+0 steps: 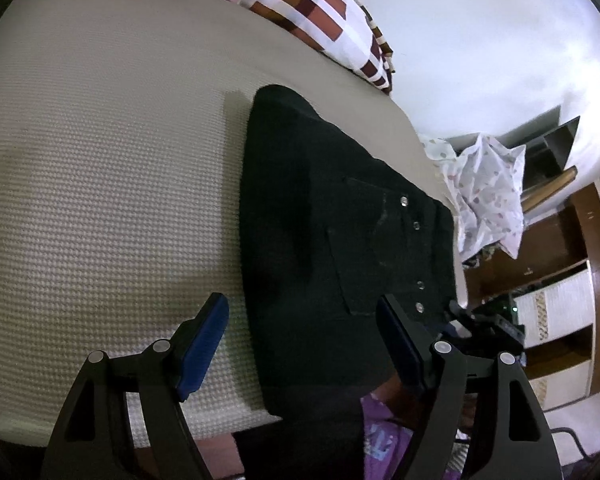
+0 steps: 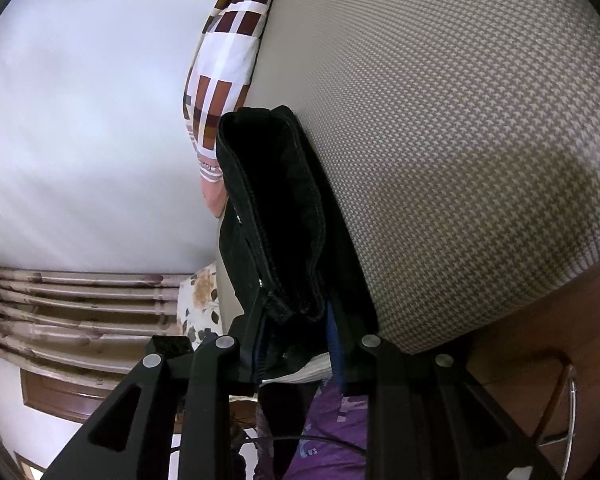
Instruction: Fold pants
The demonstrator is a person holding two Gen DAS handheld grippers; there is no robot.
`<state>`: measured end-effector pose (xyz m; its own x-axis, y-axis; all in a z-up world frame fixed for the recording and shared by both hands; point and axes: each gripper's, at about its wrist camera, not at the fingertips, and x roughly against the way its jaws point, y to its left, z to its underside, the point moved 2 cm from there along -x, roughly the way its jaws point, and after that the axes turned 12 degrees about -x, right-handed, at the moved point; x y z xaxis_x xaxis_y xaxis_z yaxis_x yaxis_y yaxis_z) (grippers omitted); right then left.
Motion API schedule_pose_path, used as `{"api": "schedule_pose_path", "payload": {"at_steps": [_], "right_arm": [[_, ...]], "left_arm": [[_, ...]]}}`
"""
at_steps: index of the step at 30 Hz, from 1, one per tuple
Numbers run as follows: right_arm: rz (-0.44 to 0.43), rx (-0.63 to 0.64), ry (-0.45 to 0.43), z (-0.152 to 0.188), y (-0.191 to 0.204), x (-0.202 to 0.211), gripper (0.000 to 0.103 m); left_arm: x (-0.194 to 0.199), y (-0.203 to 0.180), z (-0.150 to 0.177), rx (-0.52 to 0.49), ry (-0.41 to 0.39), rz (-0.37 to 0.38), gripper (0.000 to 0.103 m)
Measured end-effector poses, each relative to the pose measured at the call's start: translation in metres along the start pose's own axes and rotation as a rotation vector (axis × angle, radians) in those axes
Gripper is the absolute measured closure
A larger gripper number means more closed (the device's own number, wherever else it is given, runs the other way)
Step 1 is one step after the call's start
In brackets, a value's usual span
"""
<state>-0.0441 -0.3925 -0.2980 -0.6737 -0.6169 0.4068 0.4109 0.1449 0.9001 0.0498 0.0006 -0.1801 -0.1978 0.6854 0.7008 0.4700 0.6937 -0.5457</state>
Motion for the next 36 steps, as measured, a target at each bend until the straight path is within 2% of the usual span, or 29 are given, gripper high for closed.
{"api": "schedule_pose_path", "payload": {"at_steps": [4,10,16,17,26,36], "right_arm": [[0.003,-0.003,-0.003,-0.001,0.001,-0.001,0.08],[0.0,-0.012,-0.004,-0.002,0.0,-0.003,0.08],[0.002,-0.012,-0.008,-0.002,-0.002,-0.003,0.08],[0.003,-0.012,-0.008,-0.002,-0.001,-0.003,0.08],[0.014,0.001,-0.009,-0.001,0.001,-0.004,0.08],[0.122,0.14,-0.033,0.003,0.02,-0.009,0.076]], "left_arm": [[-0.003,-0.001,-0.003,-0.032,0.009,-0.055,0.027],[-0.005,-0.008,-0.009,-0.104,0.009,-0.175,0.027],[-0.012,-0.024,-0.015,-0.238,0.029,-0.382,0.027],[-0.014,-0.025,-0.015,-0.254,0.035,-0.397,0.027],[-0.025,-0.031,-0.012,-0.302,0.065,-0.458,0.027],[-0.035,-0.04,-0.01,-0.383,0.092,-0.535,0.027]]}}
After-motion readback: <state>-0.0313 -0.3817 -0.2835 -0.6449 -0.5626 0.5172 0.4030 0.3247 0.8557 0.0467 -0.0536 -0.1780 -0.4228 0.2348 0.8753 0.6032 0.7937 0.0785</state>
